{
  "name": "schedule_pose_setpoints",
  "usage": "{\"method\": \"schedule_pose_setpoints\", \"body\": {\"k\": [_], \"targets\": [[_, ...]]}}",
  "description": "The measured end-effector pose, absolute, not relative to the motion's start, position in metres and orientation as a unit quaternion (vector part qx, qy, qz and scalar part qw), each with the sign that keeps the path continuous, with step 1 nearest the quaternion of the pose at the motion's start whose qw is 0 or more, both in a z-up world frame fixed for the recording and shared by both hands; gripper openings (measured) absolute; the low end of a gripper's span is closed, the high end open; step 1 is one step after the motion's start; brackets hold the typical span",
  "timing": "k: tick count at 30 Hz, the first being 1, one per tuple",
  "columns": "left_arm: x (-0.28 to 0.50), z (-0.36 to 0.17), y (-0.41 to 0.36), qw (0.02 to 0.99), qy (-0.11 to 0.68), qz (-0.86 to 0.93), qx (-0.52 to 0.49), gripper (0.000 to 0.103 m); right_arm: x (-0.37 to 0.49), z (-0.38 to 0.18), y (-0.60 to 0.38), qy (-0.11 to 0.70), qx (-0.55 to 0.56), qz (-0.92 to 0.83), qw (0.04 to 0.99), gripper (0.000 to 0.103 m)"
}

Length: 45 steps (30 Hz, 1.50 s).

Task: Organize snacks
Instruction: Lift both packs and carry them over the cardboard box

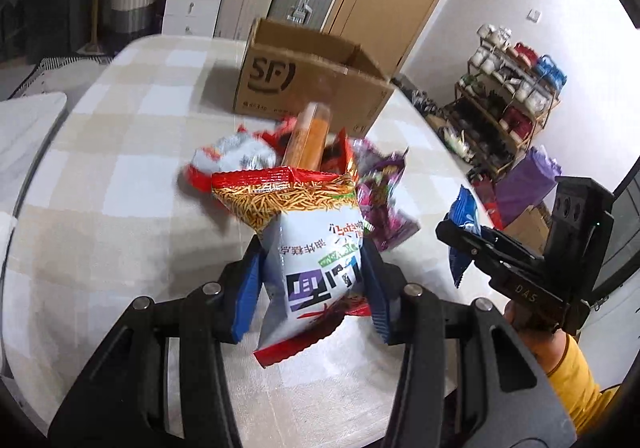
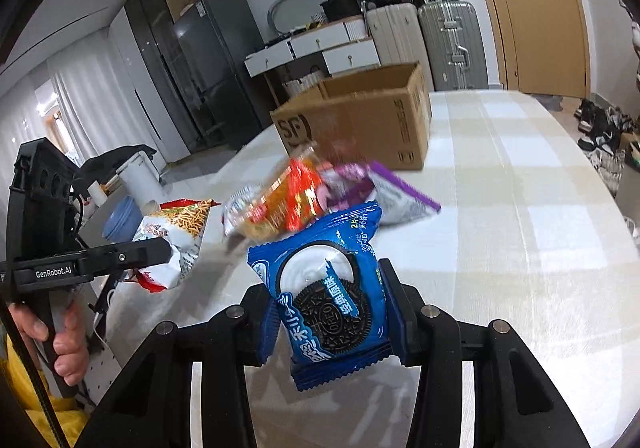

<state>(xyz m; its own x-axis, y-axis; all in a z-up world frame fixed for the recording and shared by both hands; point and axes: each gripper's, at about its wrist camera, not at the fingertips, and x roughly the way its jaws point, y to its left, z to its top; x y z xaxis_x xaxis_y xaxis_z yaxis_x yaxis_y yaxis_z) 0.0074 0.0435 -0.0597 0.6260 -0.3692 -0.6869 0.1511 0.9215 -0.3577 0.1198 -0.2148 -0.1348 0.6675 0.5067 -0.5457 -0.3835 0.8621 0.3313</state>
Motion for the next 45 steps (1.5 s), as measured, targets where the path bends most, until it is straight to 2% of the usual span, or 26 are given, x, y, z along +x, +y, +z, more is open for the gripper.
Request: {"method": "schedule_pose_setpoints", "body": {"k": [13, 20, 34, 45], "targets": [[-0.045, 0.048, 0.057, 0.928, 0.313, -0.165, -0.117, 0.043, 0.115, -0.039, -0.198, 0.251, 0.121, 0.309, 0.909, 0.045], [-0.073, 0.090, 0.060, 0.939, 0.281, -0.163, -0.110, 0.043, 0.114, -0.019, -0.196, 0.238, 0.141, 0.315, 0.908, 0.045], [-0.050, 0.076, 0.023, 0.937, 0.297, -0.159, -0.091, 0.043, 0.107, -0.030, -0.203, 0.250, 0.153, 0.305, 0.906, 0.045], [-0.017, 0.057, 0.026, 0.934, 0.311, -0.140, -0.109, 0.043, 0.117, -0.003, -0.205, 0.228, 0.144, 0.311, 0.911, 0.045]]}}
